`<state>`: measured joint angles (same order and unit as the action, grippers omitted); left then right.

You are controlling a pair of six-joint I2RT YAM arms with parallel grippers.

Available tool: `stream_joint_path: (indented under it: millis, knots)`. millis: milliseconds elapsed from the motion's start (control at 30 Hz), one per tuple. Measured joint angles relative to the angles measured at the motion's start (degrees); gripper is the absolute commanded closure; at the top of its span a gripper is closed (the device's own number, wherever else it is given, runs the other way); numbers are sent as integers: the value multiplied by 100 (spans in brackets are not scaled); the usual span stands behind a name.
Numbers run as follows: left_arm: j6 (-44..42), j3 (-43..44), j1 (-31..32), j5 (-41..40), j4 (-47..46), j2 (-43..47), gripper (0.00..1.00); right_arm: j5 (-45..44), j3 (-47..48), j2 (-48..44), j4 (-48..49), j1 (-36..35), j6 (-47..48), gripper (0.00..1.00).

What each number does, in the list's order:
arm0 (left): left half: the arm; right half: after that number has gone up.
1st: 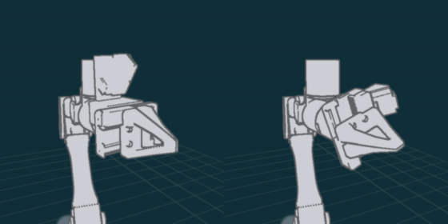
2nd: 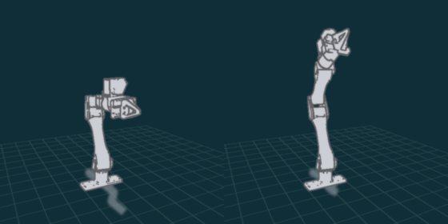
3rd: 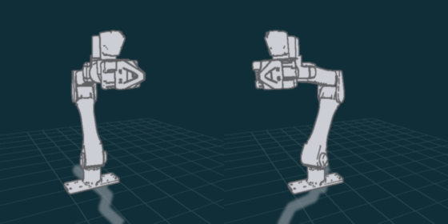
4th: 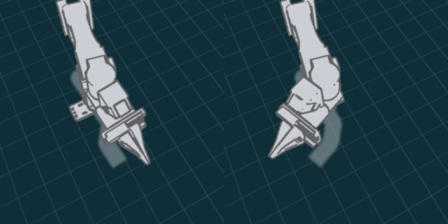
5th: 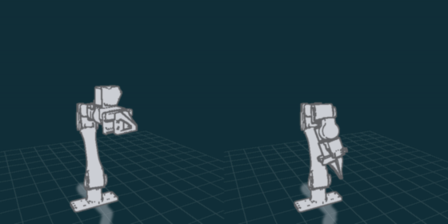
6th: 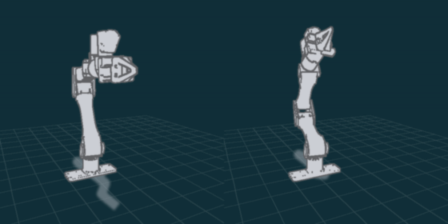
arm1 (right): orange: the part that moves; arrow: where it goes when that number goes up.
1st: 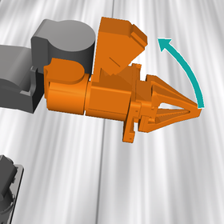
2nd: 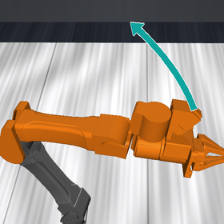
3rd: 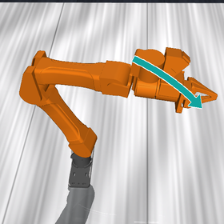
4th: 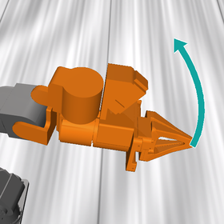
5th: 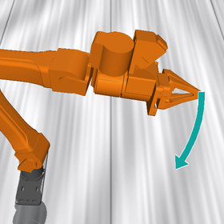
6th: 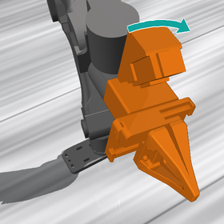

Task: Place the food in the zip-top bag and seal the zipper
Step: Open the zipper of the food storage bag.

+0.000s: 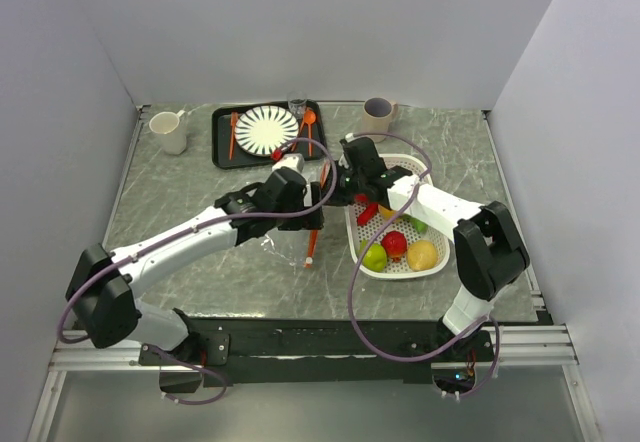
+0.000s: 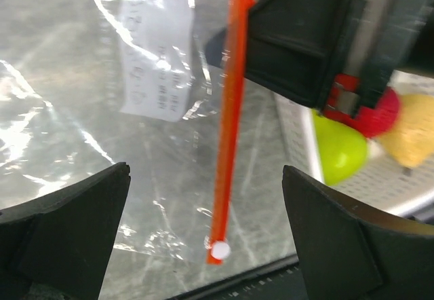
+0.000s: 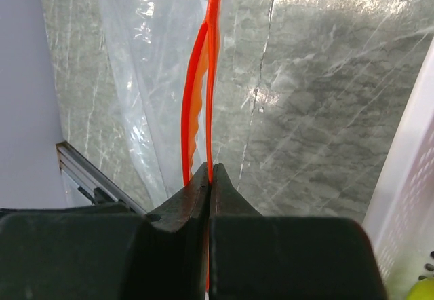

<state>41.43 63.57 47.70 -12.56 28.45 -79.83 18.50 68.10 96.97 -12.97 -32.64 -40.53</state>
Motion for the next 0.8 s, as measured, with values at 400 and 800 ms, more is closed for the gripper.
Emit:
stream_joint_path:
  millis: [400, 800]
  knots:
    - [-26, 688, 367, -1187, 728, -973, 1, -9, 4, -61, -122, 0, -9, 100]
    - [79, 846, 376, -1633, 977, -1104, 11, -46, 4, -96, -223, 0, 15, 100]
